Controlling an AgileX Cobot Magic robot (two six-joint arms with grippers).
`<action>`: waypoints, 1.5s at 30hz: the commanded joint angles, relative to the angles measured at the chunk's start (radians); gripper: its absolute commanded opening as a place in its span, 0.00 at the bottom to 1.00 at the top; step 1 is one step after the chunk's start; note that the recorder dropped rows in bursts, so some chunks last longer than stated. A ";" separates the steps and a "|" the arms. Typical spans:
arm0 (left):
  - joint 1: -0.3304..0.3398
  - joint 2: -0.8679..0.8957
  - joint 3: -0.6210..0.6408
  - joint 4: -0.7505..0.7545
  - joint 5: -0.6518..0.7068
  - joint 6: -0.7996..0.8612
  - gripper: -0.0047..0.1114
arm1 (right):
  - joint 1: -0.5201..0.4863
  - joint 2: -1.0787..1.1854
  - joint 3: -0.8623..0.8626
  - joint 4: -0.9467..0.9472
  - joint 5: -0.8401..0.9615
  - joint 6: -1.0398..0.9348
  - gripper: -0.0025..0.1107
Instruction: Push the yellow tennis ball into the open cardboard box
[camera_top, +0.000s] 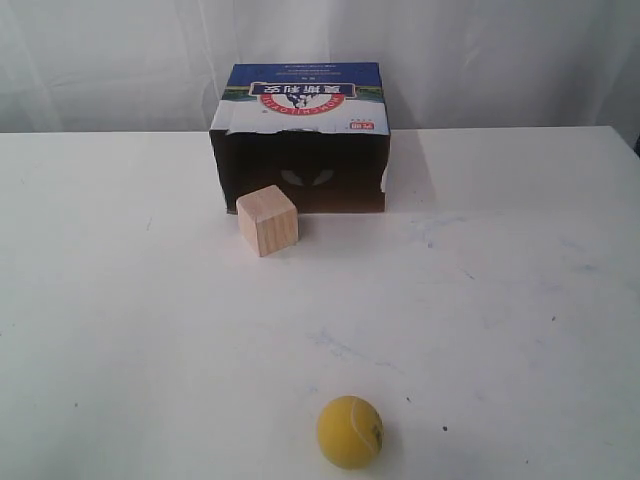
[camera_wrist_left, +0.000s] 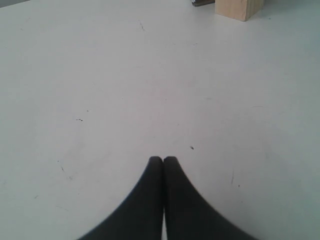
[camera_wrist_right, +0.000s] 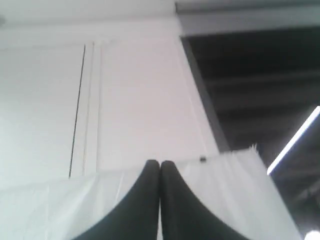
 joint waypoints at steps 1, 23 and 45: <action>-0.006 -0.005 0.003 -0.007 -0.001 -0.001 0.04 | -0.006 0.304 -0.064 -0.017 0.483 0.083 0.02; -0.006 -0.005 0.003 -0.007 -0.001 -0.001 0.04 | 0.128 0.135 -0.026 0.704 2.119 -0.564 0.02; -0.006 -0.005 0.003 -0.007 -0.001 -0.001 0.04 | 0.650 0.596 0.055 0.563 1.832 -0.684 0.02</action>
